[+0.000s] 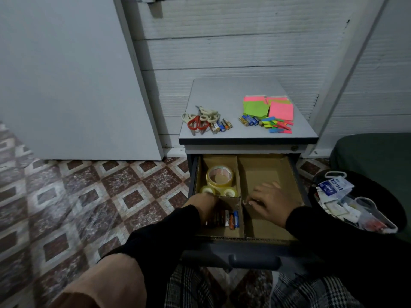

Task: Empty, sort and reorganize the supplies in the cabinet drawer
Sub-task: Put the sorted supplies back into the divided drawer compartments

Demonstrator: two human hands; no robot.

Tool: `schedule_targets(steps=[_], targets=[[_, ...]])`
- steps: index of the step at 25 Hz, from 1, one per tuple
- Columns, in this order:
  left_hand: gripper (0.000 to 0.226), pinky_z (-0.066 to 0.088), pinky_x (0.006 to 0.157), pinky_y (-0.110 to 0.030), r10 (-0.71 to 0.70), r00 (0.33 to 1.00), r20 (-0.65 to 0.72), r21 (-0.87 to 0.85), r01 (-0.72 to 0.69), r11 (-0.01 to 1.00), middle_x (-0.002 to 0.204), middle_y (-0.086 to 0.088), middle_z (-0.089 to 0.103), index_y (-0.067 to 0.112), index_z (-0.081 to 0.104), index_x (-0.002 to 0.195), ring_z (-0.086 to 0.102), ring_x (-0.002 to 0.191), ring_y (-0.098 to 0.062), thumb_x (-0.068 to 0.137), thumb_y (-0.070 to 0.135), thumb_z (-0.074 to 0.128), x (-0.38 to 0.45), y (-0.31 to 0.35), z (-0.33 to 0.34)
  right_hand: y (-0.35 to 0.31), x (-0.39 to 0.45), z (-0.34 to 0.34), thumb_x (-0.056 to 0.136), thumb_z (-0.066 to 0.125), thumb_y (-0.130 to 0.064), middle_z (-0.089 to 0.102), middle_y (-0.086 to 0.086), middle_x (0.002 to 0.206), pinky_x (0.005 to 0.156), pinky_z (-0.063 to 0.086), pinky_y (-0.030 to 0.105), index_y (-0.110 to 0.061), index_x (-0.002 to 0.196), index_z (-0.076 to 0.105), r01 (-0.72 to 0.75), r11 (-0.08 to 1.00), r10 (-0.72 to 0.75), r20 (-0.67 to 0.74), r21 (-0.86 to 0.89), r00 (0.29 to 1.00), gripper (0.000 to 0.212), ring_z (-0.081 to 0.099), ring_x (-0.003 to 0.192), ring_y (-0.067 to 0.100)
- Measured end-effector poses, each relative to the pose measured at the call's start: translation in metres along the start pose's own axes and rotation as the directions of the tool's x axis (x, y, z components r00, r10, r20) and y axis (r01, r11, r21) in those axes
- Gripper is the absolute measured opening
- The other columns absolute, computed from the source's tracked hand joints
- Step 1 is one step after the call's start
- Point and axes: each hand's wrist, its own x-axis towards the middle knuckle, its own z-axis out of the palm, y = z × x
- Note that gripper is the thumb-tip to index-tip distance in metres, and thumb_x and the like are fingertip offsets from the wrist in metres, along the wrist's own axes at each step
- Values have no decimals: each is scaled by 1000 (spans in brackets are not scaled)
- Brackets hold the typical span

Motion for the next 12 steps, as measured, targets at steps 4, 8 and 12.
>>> schedule_targets(steps=[4, 8, 12], targets=[[24, 47, 88, -32, 19, 990, -142, 39, -14, 999, 123, -7, 56, 14, 53, 117, 57, 109, -24, 93, 19, 52, -4, -8, -41, 13, 24, -31, 97, 42, -33, 58, -5, 114, 95, 31, 28, -23, 114, 62, -64, 998, 65, 28, -24, 997, 28, 48, 111, 14], [27, 49, 86, -32, 27, 946, -323, 45, -13, 999, 117, -3, 59, 19, 54, 114, 58, 104, -21, 90, 33, 57, 1, -8, -94, 28, 54, -62, 95, 46, -29, 56, -2, 120, 98, 36, 29, -22, 122, 57, -123, 991, 126, 43, -60, 991, 29, 48, 113, 16], [28, 44, 90, -34, 70, 885, -460, 139, -6, 990, 121, -3, 58, 22, 55, 118, 54, 111, -23, 92, 34, 56, 15, -11, -129, 52, 86, -88, 92, 55, -24, 57, 3, 121, 99, 41, 36, -20, 120, 61, -162, 986, 164, 85, -30, 983, 29, 50, 114, 21]])
